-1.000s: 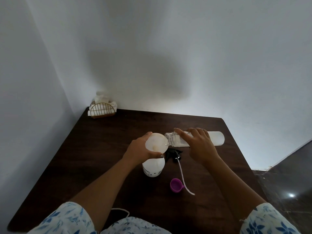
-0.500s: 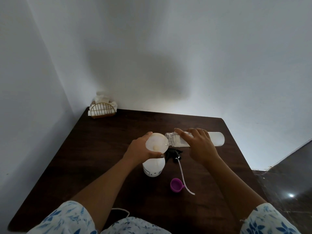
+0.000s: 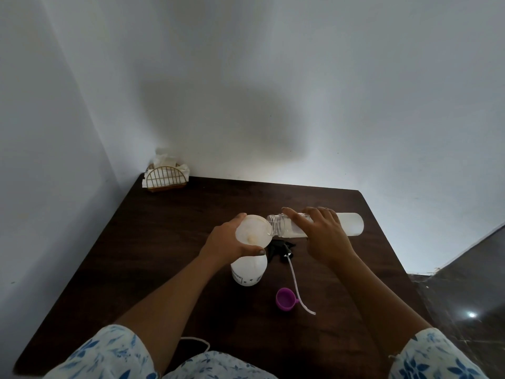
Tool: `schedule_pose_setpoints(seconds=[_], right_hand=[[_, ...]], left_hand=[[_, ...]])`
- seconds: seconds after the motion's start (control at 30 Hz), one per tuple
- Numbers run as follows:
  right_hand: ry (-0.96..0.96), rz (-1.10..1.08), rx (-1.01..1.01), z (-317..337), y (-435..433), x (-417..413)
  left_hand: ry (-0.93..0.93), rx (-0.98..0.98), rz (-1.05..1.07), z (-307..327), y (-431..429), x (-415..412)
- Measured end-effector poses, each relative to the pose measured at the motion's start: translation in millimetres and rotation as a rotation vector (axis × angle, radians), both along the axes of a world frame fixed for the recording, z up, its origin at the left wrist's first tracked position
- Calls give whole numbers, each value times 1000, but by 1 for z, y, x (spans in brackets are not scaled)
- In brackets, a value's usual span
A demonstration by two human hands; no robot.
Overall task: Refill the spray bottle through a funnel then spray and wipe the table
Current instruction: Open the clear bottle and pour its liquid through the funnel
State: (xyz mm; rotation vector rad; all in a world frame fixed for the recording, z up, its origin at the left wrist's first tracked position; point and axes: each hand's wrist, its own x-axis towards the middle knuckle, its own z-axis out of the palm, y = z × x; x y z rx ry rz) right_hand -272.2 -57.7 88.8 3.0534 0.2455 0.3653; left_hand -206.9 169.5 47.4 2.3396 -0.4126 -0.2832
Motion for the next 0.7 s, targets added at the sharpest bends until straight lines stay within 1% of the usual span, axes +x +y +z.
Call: schedule_pose_setpoints(seconds=[0.7], right_hand=[[-13, 2, 5, 0, -1, -1]], left_hand=[[4, 19, 8, -3, 0, 2]])
